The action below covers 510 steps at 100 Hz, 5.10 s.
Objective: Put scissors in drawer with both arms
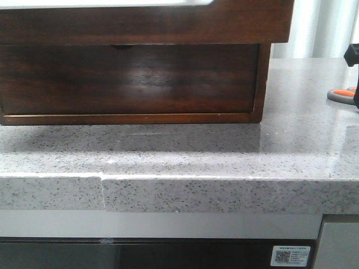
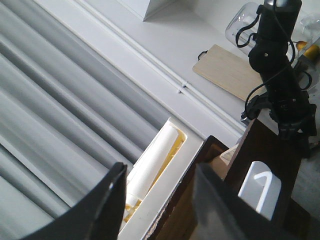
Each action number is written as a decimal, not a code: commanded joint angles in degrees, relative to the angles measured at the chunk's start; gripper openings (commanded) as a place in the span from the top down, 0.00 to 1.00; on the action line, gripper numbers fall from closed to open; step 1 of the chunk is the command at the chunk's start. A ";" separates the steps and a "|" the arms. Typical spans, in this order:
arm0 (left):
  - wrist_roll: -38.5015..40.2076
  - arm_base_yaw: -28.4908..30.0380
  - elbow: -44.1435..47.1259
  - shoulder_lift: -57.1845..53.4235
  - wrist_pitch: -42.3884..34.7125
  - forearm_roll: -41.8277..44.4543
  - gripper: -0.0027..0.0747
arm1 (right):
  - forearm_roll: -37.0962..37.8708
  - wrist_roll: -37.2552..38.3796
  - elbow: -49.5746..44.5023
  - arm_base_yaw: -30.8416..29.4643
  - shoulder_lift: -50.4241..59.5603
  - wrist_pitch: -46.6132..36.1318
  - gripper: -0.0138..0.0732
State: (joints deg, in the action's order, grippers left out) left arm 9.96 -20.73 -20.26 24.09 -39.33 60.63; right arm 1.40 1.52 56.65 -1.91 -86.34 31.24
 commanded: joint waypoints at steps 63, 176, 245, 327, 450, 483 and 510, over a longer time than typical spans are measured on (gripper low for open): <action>0.80 -0.40 -1.60 0.37 -1.99 -3.45 0.58 | 1.12 -0.45 2.16 -0.30 -0.70 5.20 0.59; 0.80 -0.40 -1.60 0.37 -2.73 -3.45 0.58 | -20.10 -20.96 23.34 1.51 23.57 18.64 0.92; 0.80 -0.40 -1.60 0.37 -1.68 -3.45 0.58 | -20.39 -44.66 29.84 35.46 13.61 10.25 0.92; 0.80 -0.40 -1.60 0.37 -1.11 -3.45 0.58 | -19.48 -51.09 29.84 38.97 2.94 7.08 0.51; 25.00 -0.40 8.43 -26.10 44.91 -19.48 0.99 | -22.16 -40.41 -14.35 38.97 53.79 -25.78 0.92; 25.00 -0.40 10.48 -26.10 44.89 -19.48 0.99 | -26.13 -40.41 -37.57 38.97 75.76 -33.10 0.92; 25.00 -0.40 10.48 -26.10 44.89 -19.38 0.99 | -26.13 -40.41 -48.98 38.97 84.18 -33.97 0.92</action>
State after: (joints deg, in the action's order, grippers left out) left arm 34.36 -20.73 -8.34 -0.35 8.90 41.20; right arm -24.21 -38.92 8.50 37.16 -2.48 1.94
